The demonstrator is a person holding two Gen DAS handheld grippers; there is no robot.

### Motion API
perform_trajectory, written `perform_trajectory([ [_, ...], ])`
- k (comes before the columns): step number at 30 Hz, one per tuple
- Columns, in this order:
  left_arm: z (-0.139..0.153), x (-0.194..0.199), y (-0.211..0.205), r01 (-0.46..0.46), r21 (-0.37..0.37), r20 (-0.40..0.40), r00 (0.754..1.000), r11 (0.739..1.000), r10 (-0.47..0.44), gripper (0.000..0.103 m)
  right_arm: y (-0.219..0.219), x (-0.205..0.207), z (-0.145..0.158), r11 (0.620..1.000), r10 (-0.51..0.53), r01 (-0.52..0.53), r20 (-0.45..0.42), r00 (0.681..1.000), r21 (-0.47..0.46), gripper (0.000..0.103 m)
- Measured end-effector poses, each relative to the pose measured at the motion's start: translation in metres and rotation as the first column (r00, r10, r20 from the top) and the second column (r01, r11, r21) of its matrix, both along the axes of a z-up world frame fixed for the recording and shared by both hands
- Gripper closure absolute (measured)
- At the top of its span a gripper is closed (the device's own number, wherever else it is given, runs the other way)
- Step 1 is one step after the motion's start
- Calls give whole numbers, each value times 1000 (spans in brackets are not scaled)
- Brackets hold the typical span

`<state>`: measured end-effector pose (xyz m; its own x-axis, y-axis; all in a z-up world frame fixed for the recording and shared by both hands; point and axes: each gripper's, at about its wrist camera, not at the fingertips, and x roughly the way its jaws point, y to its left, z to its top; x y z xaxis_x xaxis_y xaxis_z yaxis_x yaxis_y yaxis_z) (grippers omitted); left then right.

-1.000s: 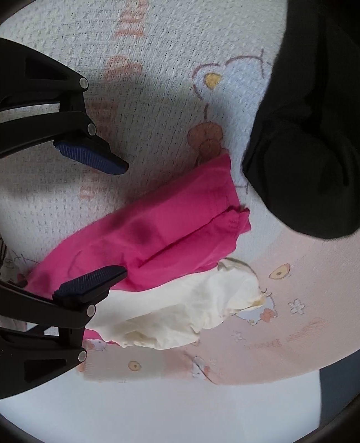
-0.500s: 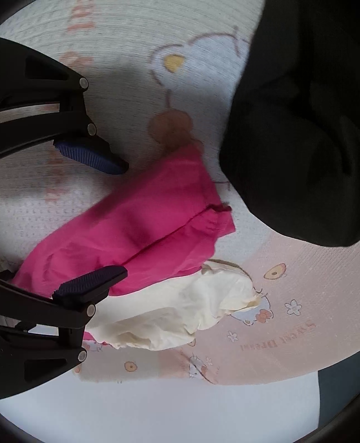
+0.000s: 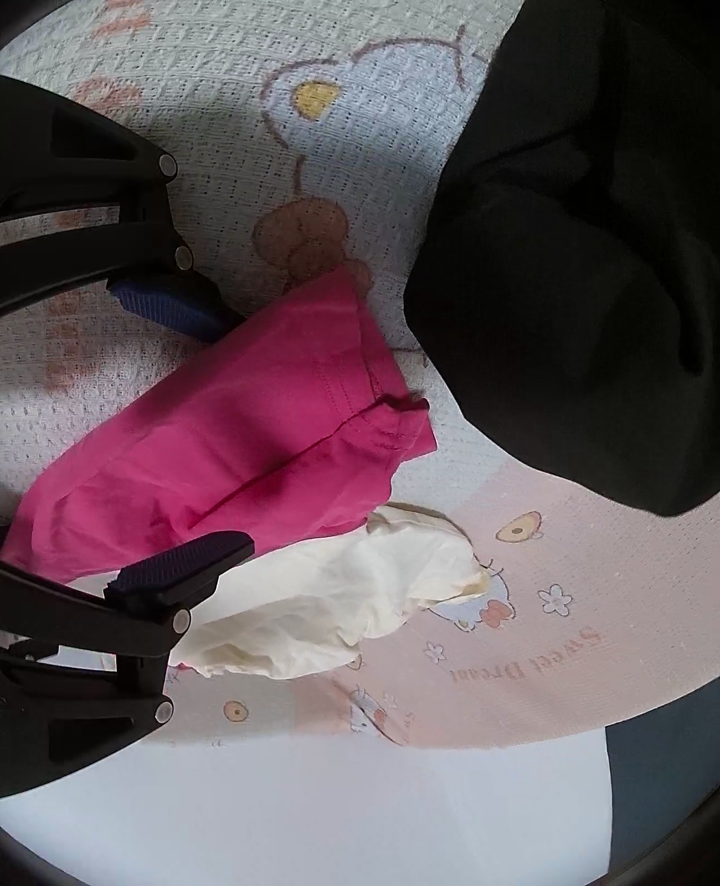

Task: Fold clothes
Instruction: 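Fold the garment lengthwise with the right gripper toward the left gripper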

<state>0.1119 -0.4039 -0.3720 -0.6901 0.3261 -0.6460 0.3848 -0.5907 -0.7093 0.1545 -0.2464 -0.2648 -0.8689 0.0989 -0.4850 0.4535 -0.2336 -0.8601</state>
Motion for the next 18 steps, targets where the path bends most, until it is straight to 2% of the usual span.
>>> perform_trajectory([
  [4,5,-4,8,33,-59,20,999,998,-31,26,-2,4,-7,1000,14,-14,10,1000,6,65],
  [7,8,-7,15,58,-103,36,998,993,-54,25,-3,8,-13,999,44,-44,14,999,25,80],
  [13,11,-10,25,80,-179,68,995,981,-69,25,-4,3,-20,999,44,-45,39,998,24,94],
  [15,13,-12,32,117,-235,86,991,965,-100,26,-3,2,-20,999,35,-36,48,998,20,95],
  [18,16,-12,43,143,-344,129,986,928,-104,37,-1,-1,-17,1000,28,-29,64,998,9,95],
])
